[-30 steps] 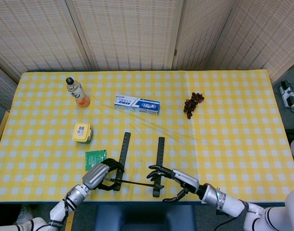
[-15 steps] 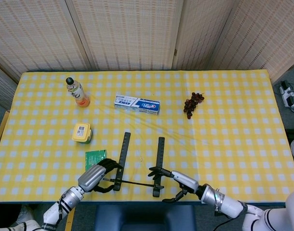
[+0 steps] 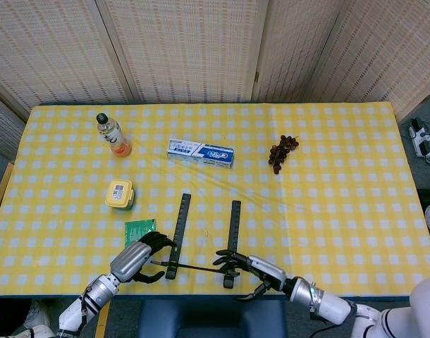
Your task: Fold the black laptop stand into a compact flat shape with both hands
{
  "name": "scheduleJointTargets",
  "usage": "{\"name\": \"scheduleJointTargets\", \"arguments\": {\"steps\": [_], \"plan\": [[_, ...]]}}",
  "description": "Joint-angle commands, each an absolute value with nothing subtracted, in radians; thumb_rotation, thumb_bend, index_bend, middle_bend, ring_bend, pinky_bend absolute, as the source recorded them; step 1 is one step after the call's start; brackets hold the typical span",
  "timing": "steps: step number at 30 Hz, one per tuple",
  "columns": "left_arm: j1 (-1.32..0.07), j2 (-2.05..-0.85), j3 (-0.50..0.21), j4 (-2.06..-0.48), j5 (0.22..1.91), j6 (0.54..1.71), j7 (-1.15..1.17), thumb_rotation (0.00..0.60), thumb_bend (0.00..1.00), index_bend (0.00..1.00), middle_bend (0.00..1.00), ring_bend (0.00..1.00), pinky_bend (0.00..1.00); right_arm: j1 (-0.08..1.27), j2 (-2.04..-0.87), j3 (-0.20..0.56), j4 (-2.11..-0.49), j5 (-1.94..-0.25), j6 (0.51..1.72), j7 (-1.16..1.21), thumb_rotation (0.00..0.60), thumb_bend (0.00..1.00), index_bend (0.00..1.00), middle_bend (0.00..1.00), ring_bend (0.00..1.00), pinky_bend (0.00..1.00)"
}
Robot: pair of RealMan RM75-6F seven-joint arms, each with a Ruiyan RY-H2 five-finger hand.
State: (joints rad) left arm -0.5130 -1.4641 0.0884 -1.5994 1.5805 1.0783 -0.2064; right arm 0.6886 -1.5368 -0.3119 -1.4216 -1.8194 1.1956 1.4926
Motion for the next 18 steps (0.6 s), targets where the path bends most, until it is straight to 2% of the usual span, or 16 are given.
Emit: {"name": "scheduleJointTargets", "arguments": {"steps": [1,8,12,18], "plan": [[-0.512,-1.463,0.087,-1.601,1.579,1.078,-0.204,0.600,0.37,0.23,0.25,0.15,0.12,0.687,-1.573,-0.335,-1.375,-1.831,1.221,1.638,0.600,0.26,0.10,0.17,0.20,0.13],[-0.511,-1.461,0.086,-1.605,1.579,1.077,-0.205,0.600,0.37,0.23,0.25,0.14,0.12,0.671,-1.599,-0.349,-1.330,-1.813,1.237,1.792,0.600,0.26,0.10,0.17,0.20,0.13],[-0.510,-1.462,0.085,-1.605,1.579,1.075,-0.206,0.600,0.37,0.23,0.25,0.14,0.12,0.664,-1.608,-0.351,-1.310,-1.814,1.243,1.799,0.600,0.26,0.10,0.17,0.20,0.13],[-0.508,-1.460,0.083,-1.606,1.581,1.080,-0.209,0.600,0.37,0.23,0.25,0.14,0.12,0.635,-1.600,-0.314,-1.304,-1.822,1.282,1.534,0.600,0.26,0.09,0.16,0.19,0.13]]}}
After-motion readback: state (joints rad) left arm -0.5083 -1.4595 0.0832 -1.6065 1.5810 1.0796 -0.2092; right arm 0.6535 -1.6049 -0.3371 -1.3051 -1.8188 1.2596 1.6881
